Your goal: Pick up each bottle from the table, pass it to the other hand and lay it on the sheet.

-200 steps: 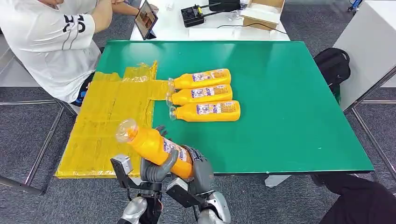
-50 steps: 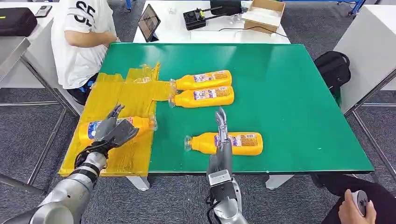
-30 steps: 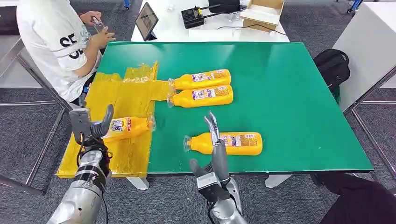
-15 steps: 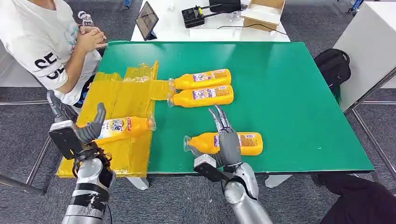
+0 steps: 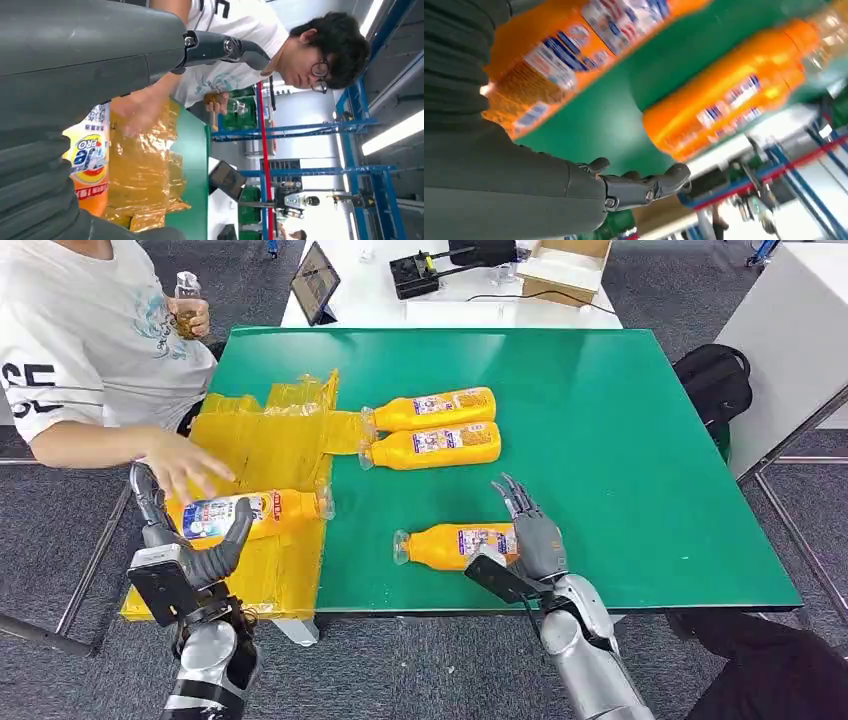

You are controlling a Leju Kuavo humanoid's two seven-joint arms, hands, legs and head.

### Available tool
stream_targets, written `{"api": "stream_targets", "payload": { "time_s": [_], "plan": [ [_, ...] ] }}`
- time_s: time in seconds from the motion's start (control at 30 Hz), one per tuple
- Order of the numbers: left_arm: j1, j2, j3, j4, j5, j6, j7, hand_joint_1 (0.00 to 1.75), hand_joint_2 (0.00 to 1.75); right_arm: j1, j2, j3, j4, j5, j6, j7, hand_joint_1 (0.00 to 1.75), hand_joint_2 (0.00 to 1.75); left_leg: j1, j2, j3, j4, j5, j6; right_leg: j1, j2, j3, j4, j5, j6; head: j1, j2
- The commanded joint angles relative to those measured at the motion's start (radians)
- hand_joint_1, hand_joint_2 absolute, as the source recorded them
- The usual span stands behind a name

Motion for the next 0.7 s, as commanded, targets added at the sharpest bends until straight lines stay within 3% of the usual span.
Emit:
{"api": "stream_targets", "payload": {
  "time_s": [0.03,0.53,0.7],
  "plan": [
    [-0.024,-0.004,-0.029,0.075,0.002,-0.012,0.005,0.0,1.75,-0.088,-0.071,-0.014,0.231,0.014,0.064,0.029,0.0,1.75,0.0,0.0,0.004,-0.001,-0.001,0.001,0.0,-0.001,0.005,-0.001,-0.001,-0.002,0.0,0.0],
    [-0.062,-0.015,-0.06,0.147,-0.004,-0.024,0.005,0.0,1.75,-0.214,-0.114,0.012,0.428,0.042,0.135,0.086,0.0,1.75,0.0,-0.001,0.005,-0.001,0.0,0.002,0.001,-0.001,0.006,-0.002,0.0,-0.001,0.0,0.0],
    [-0.091,-0.029,-0.073,0.202,0.008,-0.044,0.005,0.0,1.75,-0.355,-0.141,0.024,0.553,0.047,0.185,0.126,0.0,1.75,0.0,-0.001,0.006,0.0,0.001,0.004,0.0,-0.002,0.006,-0.002,0.002,0.0,0.0,0.0]
  ]
}}
